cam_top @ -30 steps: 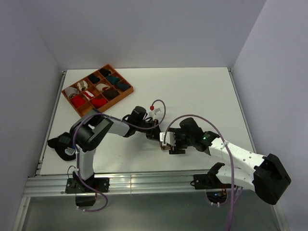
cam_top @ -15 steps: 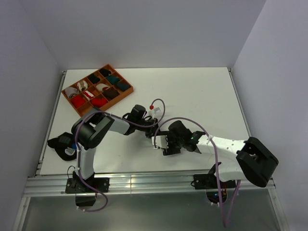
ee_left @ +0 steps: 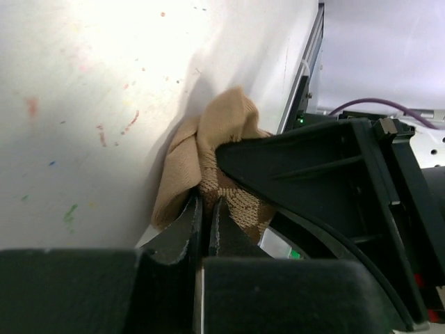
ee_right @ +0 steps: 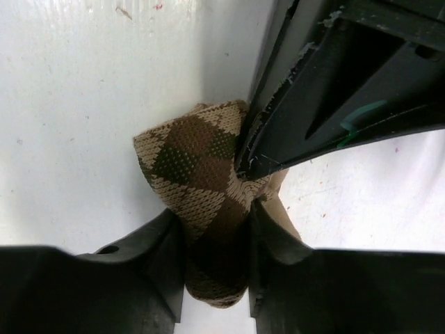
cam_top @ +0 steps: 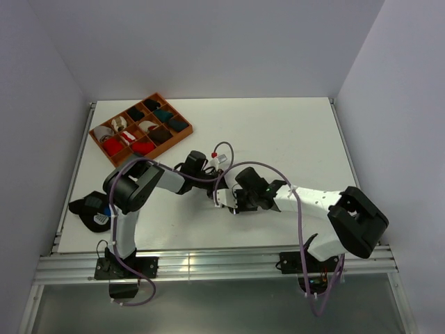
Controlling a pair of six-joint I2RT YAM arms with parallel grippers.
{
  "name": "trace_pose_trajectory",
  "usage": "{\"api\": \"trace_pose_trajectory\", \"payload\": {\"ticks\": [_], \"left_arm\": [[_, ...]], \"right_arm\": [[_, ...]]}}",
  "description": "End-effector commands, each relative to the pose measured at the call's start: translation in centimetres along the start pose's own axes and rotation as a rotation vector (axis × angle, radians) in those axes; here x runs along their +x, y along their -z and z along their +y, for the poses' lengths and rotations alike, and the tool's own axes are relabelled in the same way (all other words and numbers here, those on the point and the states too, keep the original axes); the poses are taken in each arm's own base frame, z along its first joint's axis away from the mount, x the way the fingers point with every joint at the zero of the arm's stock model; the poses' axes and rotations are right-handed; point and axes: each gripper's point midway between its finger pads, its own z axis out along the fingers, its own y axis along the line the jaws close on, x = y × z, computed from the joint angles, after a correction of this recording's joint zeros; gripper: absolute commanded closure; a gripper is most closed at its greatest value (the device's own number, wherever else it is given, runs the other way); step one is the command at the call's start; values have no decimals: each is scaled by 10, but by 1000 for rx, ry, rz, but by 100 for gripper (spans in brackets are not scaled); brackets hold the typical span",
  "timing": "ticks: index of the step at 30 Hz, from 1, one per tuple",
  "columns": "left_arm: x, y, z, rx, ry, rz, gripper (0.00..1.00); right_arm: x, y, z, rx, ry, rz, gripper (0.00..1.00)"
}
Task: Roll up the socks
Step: Pick up the sock at the center of the board.
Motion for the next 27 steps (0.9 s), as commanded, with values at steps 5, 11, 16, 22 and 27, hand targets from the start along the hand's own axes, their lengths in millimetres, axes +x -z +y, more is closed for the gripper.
{"api": "trace_pose_trajectory", "payload": {"ticks": [5, 11, 16, 22, 27], "left_arm": [[5, 23, 61, -337, 152, -174, 78], [-36, 69, 20, -363, 154, -505, 65], [-31, 88, -11, -317, 206, -659, 63], [-34, 77, -62, -207, 256, -839, 54], [-33, 58, -90, -154, 307, -911, 50]], "right_arm": [[17, -1, 19, -158, -202, 61, 88], [13, 6, 2, -158, -311, 42, 92], [2, 18, -19, -130, -409, -4, 93], [-18, 33, -45, -108, -504, -38, 94], [-49, 60, -81, -19, -568, -120, 96]]}}
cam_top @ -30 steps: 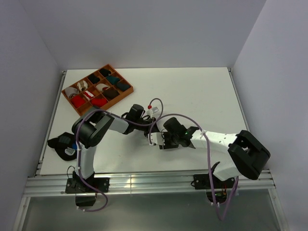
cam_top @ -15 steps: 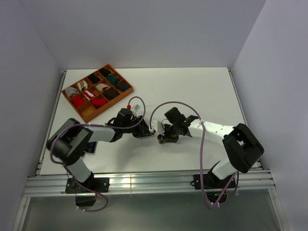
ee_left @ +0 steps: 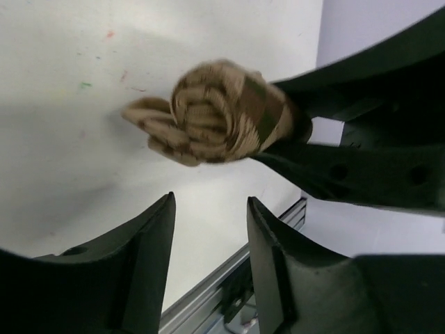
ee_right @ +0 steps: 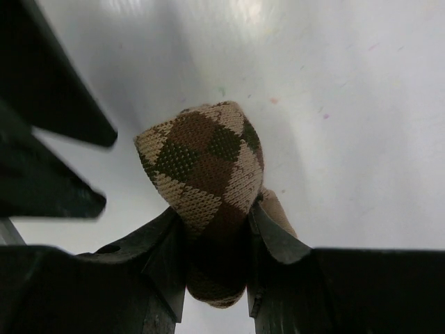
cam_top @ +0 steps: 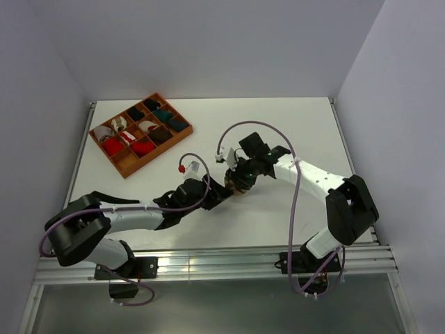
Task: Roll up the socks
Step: Pick up the sock at the center of the board.
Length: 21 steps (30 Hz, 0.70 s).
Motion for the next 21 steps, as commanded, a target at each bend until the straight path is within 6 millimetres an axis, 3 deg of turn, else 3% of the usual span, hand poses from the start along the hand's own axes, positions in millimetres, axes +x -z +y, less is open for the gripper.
{"api": "trace_pose_trajectory", "payload": {"ticks": [1, 9, 15, 21], "left_arm": [[-24, -3, -39, 79, 145, -183, 48], [-27, 17, -70, 185, 232, -302, 40], [-38, 32, -76, 198, 259, -417, 22], [-40, 32, -76, 183, 292, -436, 18]], "right_arm": [[-37, 28, -7, 41, -62, -95, 96], [-56, 45, -13, 96, -133, -159, 96], [-75, 66, -4, 79, -164, -229, 96], [-87, 83, -2, 90, -181, -279, 96]]}}
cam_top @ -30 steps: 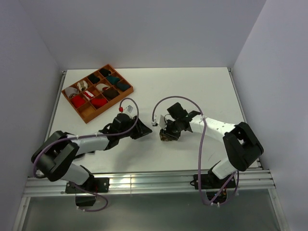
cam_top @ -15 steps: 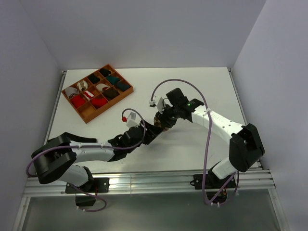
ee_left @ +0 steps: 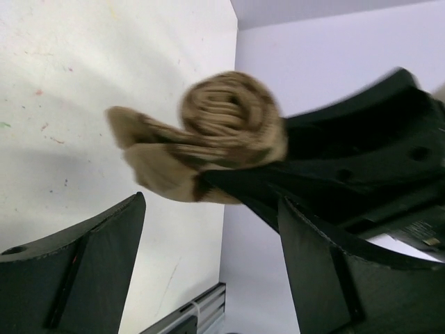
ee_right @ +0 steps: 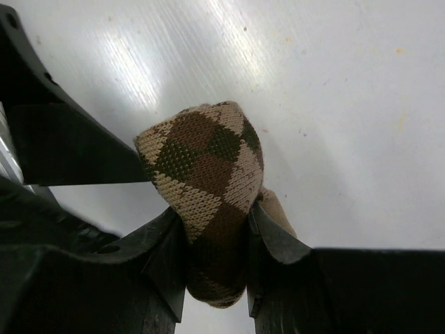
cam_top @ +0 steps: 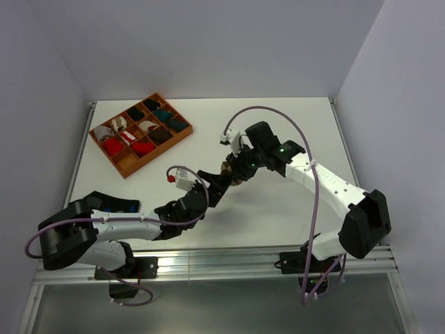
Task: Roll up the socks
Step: Pick up the sock at the center of the board.
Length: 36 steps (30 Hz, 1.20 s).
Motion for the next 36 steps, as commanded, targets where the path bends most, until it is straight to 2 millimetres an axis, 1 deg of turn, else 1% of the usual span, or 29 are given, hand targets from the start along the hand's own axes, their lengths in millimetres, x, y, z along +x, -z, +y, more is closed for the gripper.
{"api": "trace_pose_trajectory", "payload": {"ticks": [1, 3, 4, 5, 9, 12, 15, 16, 22, 23, 24, 30, 36], "left_arm": [[-13, -1, -12, 13, 73, -75, 18], [-15, 1, -16, 36, 111, -84, 18], [-20, 3, -10, 34, 112, -106, 18], [-23, 5, -16, 65, 139, -114, 18], [-30, 12, -24, 100, 141, -126, 18], [-28, 12, -36, 122, 134, -114, 17], [-24, 13, -37, 135, 131, -99, 17], [-24, 14, -44, 160, 146, -96, 17], [-16, 18, -52, 193, 169, -58, 15], [-16, 19, -55, 204, 178, -57, 3], [-16, 18, -56, 200, 177, -62, 1], [-18, 14, -61, 222, 188, -89, 0], [-21, 13, -66, 249, 211, -108, 1]], "right_arm": [[-37, 27, 5, 4, -3, -122, 96], [-39, 30, 7, -1, -9, -137, 96], [-41, 33, 9, -7, -10, -147, 96], [-42, 35, 11, -9, -9, -152, 96], [-43, 40, 10, 16, -10, -174, 96], [-43, 42, 8, 33, -12, -181, 96], [-43, 43, 6, 54, -19, -189, 96], [-44, 43, 5, 64, -19, -196, 96], [-44, 44, 1, 100, -21, -212, 96], [-45, 45, 1, 103, -19, -218, 96], [-46, 46, 1, 106, -17, -224, 97], [-50, 49, 7, 108, 5, -248, 96], [-45, 46, 8, 116, 14, -242, 97]]}}
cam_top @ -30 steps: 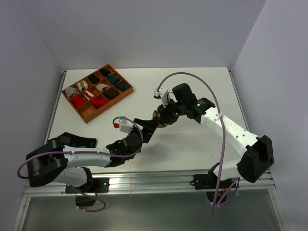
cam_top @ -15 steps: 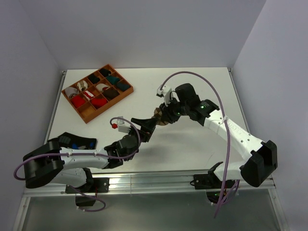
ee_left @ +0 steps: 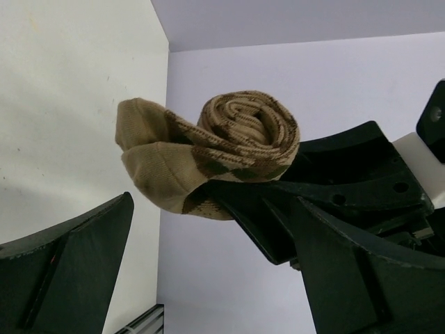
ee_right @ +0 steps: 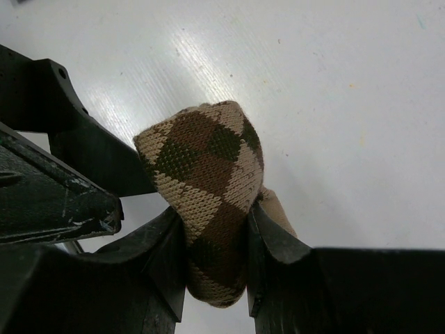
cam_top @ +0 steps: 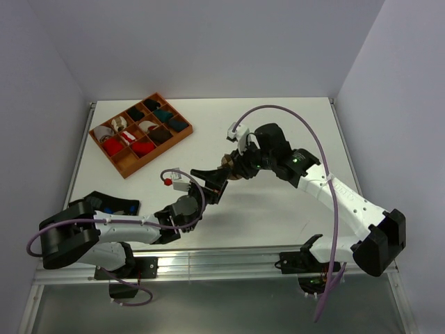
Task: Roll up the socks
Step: Pick up the sock at the center of the board.
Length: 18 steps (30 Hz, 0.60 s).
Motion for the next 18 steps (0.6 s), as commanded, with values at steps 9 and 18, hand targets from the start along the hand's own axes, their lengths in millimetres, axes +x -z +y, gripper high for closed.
{"api": "trace_pose_trajectory", "payload": {"ticks": [9, 18], "left_arm": [[3, -9, -37, 91, 51, -16, 0], [-5, -18, -26, 83, 67, -33, 0]], "right_arm": [[-9, 5, -2, 45, 28, -62, 97], [-9, 6, 12, -11, 40, -62, 97]]}}
